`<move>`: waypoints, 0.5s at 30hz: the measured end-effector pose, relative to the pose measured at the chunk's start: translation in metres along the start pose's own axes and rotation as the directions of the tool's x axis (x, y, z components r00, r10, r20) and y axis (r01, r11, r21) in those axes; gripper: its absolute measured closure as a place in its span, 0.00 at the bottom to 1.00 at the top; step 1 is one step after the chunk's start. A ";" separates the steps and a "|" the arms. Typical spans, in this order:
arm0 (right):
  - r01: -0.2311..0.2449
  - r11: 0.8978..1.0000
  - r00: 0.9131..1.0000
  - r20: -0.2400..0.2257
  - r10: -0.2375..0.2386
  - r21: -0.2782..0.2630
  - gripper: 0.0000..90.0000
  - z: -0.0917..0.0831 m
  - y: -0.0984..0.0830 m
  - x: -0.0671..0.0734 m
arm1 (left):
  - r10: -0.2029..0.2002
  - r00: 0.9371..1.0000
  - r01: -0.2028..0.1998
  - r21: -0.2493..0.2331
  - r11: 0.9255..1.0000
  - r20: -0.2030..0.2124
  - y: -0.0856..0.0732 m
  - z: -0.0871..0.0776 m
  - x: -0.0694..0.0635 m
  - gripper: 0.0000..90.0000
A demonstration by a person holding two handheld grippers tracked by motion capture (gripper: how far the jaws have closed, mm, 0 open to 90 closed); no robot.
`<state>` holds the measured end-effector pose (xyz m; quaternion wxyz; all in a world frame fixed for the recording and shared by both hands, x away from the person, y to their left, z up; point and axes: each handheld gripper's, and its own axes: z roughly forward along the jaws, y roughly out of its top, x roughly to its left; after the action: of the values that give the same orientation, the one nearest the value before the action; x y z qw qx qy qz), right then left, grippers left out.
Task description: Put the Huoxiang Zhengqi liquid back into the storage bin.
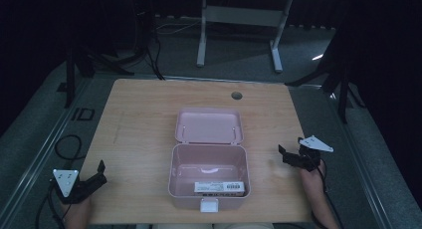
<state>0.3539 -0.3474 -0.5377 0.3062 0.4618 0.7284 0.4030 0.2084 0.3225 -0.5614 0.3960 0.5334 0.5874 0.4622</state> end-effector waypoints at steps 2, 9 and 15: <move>-0.026 1.000 0.999 0.035 0.026 0.001 0.13 -0.002 -0.003 -0.005 | 0.000 1.000 0.000 0.000 1.000 0.001 0.000 0.000 0.000 0.02; -0.080 0.997 0.994 0.080 0.080 -0.002 0.13 -0.007 -0.012 -0.013 | -0.001 1.000 0.001 -0.001 1.000 -0.001 0.000 0.000 0.000 0.02; -0.075 0.997 0.988 0.136 0.076 -0.017 0.13 -0.012 -0.016 -0.013 | -0.001 1.000 0.001 0.000 1.000 -0.002 0.000 0.000 0.000 0.02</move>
<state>0.3424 -0.3664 -0.5448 0.3425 0.5136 0.6854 0.3860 0.2082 0.3228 -0.5614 0.3958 0.5327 0.5878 0.4626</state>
